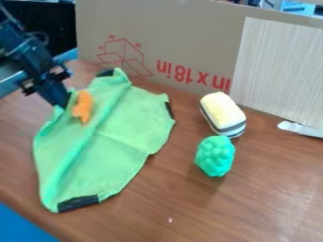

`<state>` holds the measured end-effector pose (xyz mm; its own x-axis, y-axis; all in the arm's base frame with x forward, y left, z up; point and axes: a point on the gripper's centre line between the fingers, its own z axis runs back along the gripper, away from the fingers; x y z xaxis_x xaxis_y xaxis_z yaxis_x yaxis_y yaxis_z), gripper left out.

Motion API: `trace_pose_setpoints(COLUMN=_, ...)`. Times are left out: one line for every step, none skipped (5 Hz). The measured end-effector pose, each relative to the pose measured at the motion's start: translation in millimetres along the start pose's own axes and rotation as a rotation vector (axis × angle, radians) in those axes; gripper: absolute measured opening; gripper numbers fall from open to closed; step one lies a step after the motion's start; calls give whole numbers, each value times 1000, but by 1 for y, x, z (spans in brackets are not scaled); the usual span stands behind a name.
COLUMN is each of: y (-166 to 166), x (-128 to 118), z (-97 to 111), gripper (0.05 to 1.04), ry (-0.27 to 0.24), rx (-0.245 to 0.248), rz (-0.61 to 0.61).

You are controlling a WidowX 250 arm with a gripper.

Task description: Unfold the cloth from top right to bottom left

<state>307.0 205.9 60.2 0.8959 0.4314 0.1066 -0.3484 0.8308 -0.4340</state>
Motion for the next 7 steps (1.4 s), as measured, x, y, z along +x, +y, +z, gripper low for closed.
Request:
trace_pose_setpoints(y=23, x=-3, z=0, gripper=53, ry=-18, rx=89, rz=72)
trace_pose_setpoints(y=42, x=-18, z=3, gripper=53, ry=-12, rx=111, rz=133)
trace_pose_setpoints(y=46, x=-27, z=31, gripper=53, ry=-88, rx=115, rz=164)
trace_pose_setpoints(y=53, x=-33, z=43, gripper=53, ry=-114, rx=68, rz=196)
trace_pose_setpoints(y=57, x=-33, z=52, gripper=53, ry=-136, rx=77, rz=185)
trace_pose_setpoints(y=67, x=-32, z=57, gripper=53, ry=-144, rx=161, rz=201)
trace_pose_setpoints(y=72, x=-28, z=64, gripper=53, ry=-140, rx=223, rz=199)
